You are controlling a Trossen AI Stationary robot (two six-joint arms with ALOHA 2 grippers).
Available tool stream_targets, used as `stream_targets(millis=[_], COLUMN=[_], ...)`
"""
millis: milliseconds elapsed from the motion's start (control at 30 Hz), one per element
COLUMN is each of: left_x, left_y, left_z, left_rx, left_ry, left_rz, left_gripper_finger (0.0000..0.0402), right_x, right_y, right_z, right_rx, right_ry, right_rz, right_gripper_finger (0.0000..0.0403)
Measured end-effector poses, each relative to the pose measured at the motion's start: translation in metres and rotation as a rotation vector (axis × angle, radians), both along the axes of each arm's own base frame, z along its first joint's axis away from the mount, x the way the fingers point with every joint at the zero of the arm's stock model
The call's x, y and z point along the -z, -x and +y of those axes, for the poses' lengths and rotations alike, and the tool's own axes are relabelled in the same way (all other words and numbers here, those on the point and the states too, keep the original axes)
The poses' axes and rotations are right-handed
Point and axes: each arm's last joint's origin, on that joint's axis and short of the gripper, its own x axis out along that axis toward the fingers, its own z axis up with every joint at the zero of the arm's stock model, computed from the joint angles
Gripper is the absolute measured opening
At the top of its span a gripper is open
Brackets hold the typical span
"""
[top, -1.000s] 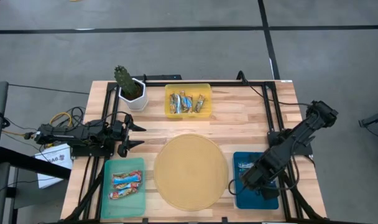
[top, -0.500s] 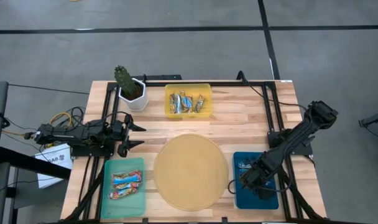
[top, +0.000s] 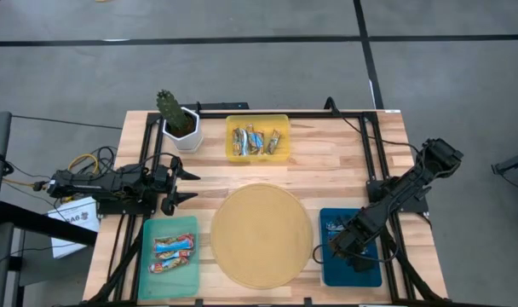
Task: Pick and place Granola Bars by type
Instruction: Put the blue granola bar into the dark blue bin
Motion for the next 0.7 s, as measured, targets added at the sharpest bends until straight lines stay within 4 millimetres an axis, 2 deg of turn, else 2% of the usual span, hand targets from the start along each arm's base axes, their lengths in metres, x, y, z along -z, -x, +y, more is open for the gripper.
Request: stream_targets(millis=[400,567,700], left_x=[0.0,0.0,0.0], left_y=[0.0,0.0,0.0], left_z=[0.0,0.0,0.0], left_rx=[0.0,0.0,0.0], left_ry=[0.0,0.0,0.0], left_rz=[0.0,0.0,0.0], left_gripper_finger=[0.0261,0.0261,0.0261], right_x=[0.0,-0.001,-0.011], right_y=[-0.001,-0.001,-0.004], right_z=[0.0,0.001,-0.001], right_rx=[0.017,0.043,0.056], right_ry=[0.001,-0.005,-0.032], right_rz=[-0.002,0.008,-0.022], right_gripper_finger=[0.0073,0.0081,0.0081])
